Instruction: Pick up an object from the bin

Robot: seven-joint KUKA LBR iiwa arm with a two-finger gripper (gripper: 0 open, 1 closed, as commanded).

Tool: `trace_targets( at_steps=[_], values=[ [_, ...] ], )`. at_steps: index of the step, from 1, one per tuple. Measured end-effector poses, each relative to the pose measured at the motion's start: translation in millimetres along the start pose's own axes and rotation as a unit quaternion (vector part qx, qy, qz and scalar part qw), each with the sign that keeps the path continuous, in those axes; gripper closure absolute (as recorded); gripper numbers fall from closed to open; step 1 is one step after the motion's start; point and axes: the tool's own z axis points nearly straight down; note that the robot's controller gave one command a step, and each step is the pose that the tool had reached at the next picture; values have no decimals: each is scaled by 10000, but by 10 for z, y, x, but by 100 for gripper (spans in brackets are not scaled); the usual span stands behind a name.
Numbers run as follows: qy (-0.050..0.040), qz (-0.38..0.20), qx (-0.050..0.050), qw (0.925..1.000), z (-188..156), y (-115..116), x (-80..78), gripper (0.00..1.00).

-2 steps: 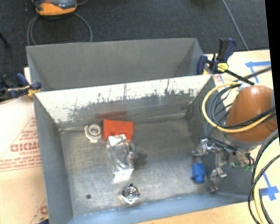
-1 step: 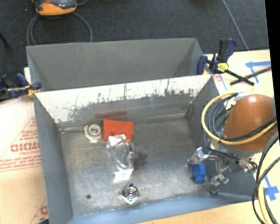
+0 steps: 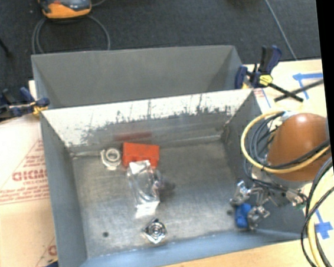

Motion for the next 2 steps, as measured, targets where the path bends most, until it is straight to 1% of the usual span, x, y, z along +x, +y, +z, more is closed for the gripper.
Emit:
trace_targets(
  at_steps=[1, 2],
  values=[
    [36, -3289, -55, 9443, -1462, 214, -307, 100],
    [34, -4088, -63, 9126, -1783, 254, -395, 100]
  ],
)
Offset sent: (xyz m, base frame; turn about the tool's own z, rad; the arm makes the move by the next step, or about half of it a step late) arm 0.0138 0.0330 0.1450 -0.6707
